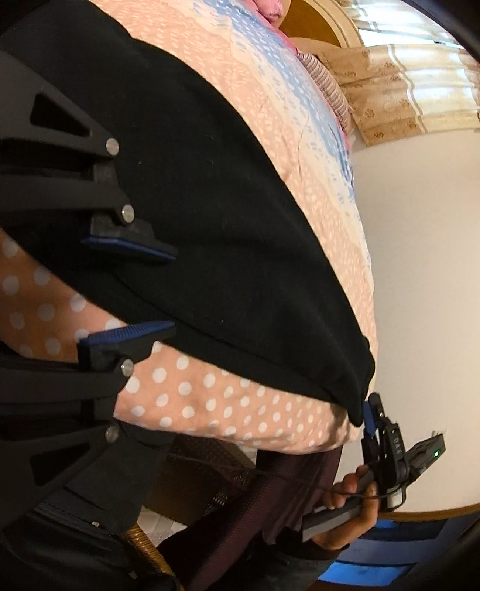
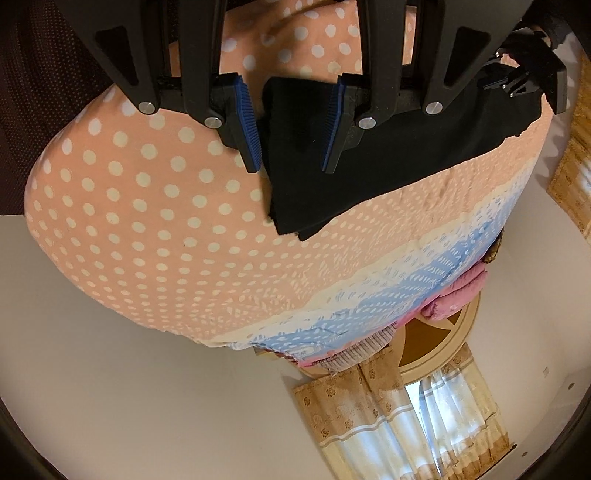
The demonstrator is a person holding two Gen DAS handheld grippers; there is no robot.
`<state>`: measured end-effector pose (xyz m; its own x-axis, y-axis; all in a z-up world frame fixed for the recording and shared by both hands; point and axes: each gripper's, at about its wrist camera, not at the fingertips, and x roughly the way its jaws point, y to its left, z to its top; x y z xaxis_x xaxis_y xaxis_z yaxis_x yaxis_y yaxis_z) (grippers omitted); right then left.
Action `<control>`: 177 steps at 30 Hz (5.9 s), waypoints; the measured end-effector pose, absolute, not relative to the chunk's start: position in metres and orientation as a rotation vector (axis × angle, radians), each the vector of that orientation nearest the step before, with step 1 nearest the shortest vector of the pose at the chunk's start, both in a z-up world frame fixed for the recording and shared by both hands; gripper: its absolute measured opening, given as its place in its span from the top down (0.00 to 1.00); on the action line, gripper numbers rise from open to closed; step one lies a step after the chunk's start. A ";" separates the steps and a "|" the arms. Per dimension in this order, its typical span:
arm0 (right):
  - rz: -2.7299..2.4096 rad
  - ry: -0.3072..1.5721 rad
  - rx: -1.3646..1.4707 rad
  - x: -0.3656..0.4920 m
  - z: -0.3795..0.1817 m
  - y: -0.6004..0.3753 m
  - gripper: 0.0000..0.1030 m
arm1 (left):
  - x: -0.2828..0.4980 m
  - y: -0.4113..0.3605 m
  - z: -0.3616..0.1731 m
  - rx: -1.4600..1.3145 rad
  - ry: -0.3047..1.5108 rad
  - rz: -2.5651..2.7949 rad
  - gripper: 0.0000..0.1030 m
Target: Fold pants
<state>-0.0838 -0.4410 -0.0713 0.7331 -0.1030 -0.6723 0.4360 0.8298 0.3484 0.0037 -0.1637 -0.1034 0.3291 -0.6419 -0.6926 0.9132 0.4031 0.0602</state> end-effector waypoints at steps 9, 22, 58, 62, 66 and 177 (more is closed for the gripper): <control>-0.290 0.725 0.518 -0.080 -0.078 -0.435 0.66 | 0.014 -0.173 -0.104 0.452 0.696 -1.060 0.67; -0.295 0.622 0.438 -0.084 -0.061 -0.422 0.92 | 0.017 -0.153 -0.073 0.284 0.639 -1.110 0.95; -0.233 0.601 0.528 -0.028 -0.040 -0.452 0.95 | 0.005 -0.159 -0.113 0.304 0.703 -1.124 0.87; -0.280 0.578 0.454 -0.019 -0.030 -0.447 0.95 | 0.003 -0.159 -0.111 0.307 0.692 -1.110 0.86; -0.300 0.702 0.465 0.000 -0.060 -0.463 0.95 | -0.008 -0.164 -0.111 0.330 0.660 -1.098 0.67; 0.298 0.944 0.146 0.053 -0.104 -0.116 0.41 | 0.058 0.140 -0.140 -0.028 0.551 -0.292 0.06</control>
<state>0.0530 -0.1156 -0.1037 0.5497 0.3139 -0.7741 -0.1871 0.9494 0.2522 0.0578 0.1398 -0.1400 0.8117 -0.2809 -0.5121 0.2660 0.9583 -0.1039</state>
